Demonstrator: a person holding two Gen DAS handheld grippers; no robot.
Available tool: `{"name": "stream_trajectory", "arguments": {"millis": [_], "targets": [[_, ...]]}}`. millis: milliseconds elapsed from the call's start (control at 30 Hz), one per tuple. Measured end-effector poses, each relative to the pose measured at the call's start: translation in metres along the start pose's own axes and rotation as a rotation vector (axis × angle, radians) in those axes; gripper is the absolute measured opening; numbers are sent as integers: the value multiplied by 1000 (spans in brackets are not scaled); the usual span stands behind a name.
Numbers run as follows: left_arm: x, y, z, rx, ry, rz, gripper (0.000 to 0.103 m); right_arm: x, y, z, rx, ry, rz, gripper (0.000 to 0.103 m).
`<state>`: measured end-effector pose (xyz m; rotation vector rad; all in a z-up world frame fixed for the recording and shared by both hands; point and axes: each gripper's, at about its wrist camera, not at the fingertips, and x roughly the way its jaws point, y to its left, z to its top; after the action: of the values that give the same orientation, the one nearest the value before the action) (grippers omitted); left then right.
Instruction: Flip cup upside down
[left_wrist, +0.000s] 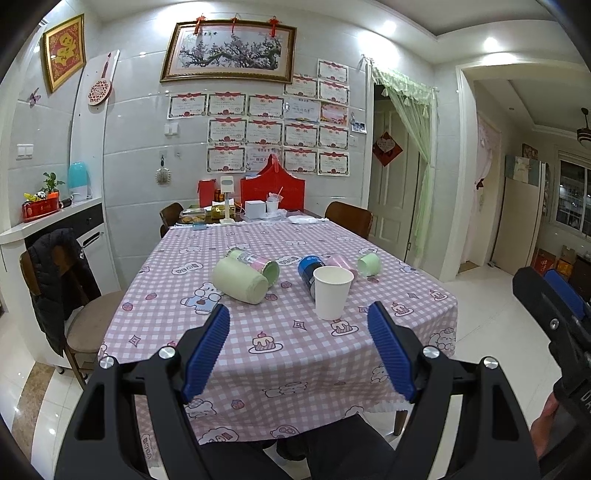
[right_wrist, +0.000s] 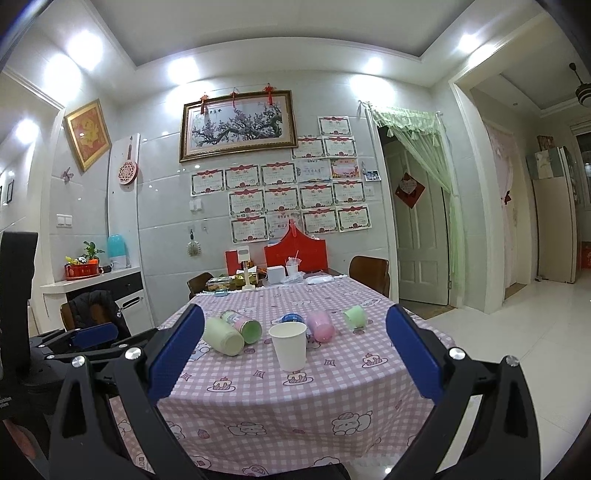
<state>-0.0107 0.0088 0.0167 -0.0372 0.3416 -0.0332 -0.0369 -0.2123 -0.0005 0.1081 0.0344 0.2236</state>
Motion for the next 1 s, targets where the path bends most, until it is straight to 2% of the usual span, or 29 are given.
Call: {"name": "stream_trajectory", "arguments": {"millis": [1000], "targets": [[-9, 0, 1, 0, -17, 15, 76, 1, 0, -1, -6, 3, 3, 95]]}}
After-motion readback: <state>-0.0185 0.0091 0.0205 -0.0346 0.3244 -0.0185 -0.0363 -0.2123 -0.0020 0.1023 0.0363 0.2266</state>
